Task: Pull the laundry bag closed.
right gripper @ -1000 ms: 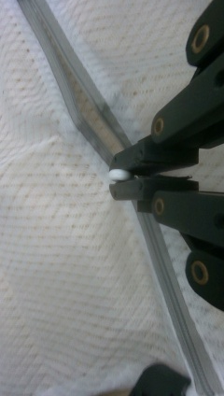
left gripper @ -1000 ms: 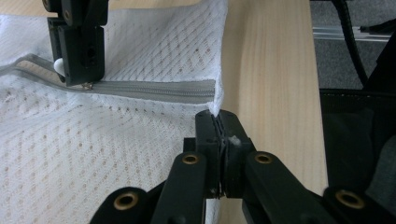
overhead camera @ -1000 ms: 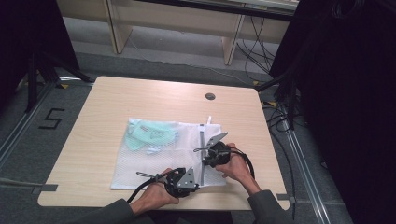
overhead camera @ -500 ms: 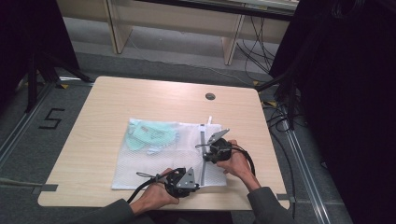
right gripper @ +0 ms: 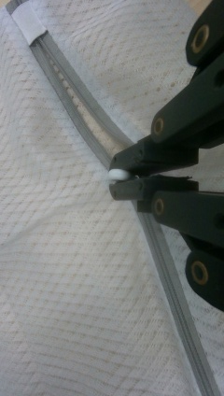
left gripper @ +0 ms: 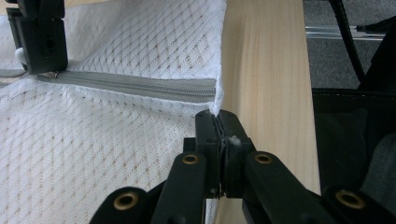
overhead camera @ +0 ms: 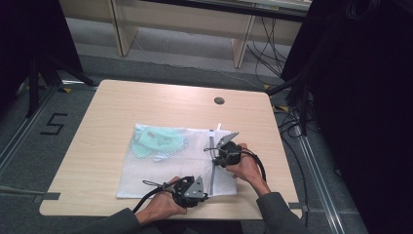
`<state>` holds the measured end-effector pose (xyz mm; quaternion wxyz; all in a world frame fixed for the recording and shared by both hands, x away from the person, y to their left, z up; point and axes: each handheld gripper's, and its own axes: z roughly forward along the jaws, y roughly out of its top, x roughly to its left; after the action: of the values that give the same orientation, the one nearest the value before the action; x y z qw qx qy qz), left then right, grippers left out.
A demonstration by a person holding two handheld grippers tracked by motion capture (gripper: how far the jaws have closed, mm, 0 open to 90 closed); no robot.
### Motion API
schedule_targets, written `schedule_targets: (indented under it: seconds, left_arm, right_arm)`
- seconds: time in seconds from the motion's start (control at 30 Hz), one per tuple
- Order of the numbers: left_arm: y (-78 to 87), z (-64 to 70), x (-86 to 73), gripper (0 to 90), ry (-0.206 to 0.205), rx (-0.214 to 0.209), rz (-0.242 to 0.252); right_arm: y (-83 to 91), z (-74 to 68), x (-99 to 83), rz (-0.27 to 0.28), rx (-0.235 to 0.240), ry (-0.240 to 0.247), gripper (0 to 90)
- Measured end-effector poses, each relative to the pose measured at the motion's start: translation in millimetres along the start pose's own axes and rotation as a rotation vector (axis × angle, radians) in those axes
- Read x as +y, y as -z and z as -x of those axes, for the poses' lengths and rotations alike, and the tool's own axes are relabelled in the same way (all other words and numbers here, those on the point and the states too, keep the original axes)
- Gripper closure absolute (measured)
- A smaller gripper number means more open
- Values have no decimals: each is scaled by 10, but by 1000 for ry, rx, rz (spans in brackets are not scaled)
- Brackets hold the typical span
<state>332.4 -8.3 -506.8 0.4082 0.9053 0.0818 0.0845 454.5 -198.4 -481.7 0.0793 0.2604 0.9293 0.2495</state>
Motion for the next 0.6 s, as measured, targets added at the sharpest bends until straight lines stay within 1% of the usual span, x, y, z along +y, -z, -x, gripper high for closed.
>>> schedule_targets:
  seconds: [0.07, 0.1, 0.13, 0.17, 0.23, 0.27, 0.3, 0.33, 0.37, 0.4, 0.43, 0.53, 0.57, 0.6]
  left_arm:
    - [-12, 19, -3, 879, 4, -2, 7]
    - [9, -4, 3, 879, -40, -11, -31]
    - [-11, 15, 2, 879, -17, -3, -2]
    - [-11, 16, 3, 879, -15, -4, -1]
    - [-11, 24, 1, 879, -3, -6, 4]
    - [-11, 26, -1, 879, 2, -8, 4]
    - [-11, 26, 0, 879, 2, -8, 4]
    - [-10, 28, 2, 879, 1, -8, 3]
    - [-11, 32, 2, 879, 0, -7, 3]
    - [-12, 38, 2, 879, -3, -10, 2]
    - [-13, 43, 3, 879, -6, -18, -2]
    - [-21, 60, 6, 879, -11, -19, -4]
    - [-22, 60, 3, 879, -8, -17, -2]
    - [-19, 54, 3, 879, -4, -20, -2]
  right_arm:
    - [7, 28, 5, -5, -5, 23, 866]
    - [0, 19, 0, -4, -2, -2, 866]
    - [-2, 29, 0, -1, 0, 0, 866]
    - [-5, 39, 0, -2, -8, 1, 866]
    - [-6, 42, 3, -5, -8, 0, 866]
    - [-10, 50, 6, -1, -2, 8, 866]
    - [-11, 55, 8, -5, 1, 5, 866]
    - [0, 49, 9, -22, -16, -19, 866]
    - [-9, 66, 11, -11, -4, 0, 866]
    - [-19, 81, 12, -3, -6, 12, 866]
    - [-20, 80, 12, -11, -9, -1, 866]
    - [-34, 125, 14, -14, -9, 6, 866]
    - [-44, 125, 13, -8, -1, -8, 866]
    - [-47, 131, 17, -7, -8, 1, 866]
